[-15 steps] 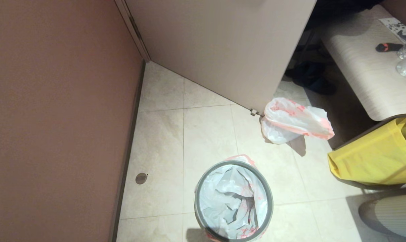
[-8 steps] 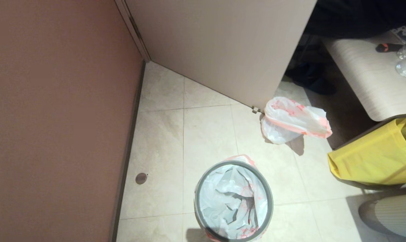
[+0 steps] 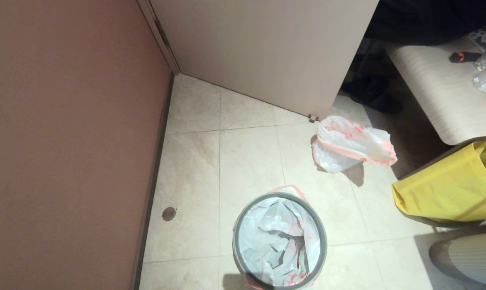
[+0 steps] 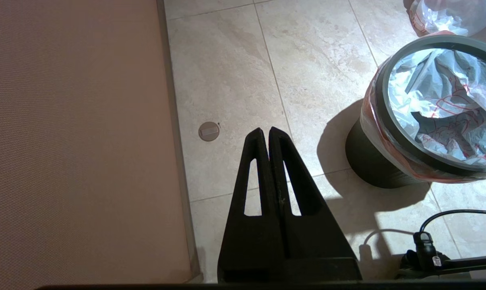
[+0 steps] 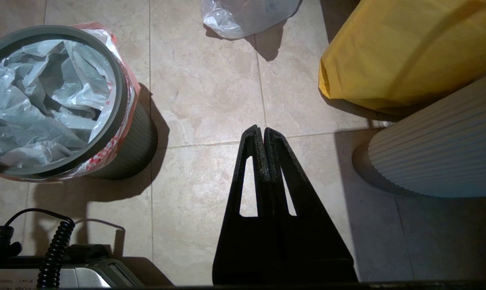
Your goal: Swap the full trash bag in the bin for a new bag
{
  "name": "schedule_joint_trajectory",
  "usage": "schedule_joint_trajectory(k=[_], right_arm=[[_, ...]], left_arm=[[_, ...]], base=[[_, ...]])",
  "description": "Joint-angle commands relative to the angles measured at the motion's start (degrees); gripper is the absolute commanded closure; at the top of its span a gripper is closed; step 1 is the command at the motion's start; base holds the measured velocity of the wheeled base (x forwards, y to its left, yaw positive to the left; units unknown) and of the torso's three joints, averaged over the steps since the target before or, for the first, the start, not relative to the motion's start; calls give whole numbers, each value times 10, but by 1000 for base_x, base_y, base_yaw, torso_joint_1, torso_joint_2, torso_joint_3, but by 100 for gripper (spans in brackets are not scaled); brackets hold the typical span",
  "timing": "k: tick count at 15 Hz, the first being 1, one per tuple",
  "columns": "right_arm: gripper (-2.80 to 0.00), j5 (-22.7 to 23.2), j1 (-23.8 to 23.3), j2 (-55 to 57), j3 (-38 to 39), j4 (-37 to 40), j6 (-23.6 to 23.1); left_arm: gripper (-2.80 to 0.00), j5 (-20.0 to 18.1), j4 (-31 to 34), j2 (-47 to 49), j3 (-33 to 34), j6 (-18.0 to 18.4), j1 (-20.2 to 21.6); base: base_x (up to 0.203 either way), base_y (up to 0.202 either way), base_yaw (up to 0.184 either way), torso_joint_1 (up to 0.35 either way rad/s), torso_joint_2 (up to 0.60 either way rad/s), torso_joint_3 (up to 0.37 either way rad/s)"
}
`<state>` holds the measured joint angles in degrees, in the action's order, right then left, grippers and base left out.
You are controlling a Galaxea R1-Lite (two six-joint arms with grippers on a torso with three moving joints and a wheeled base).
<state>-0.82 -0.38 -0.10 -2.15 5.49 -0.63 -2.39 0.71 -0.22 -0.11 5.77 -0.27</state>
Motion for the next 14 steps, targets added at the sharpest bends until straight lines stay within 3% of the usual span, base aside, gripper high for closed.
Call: schedule_joint_trajectory(k=[1, 14], right_arm=[[0, 0, 0, 2, -1, 1, 3], [0, -3, 0, 2, -1, -1, 20]], left_arm=[[0, 0, 0, 2, 0, 0, 0], [0, 0, 0, 2, 0, 0, 0]], base=[[0, 0, 0, 0, 0, 0], [0, 0, 0, 0, 0, 0]])
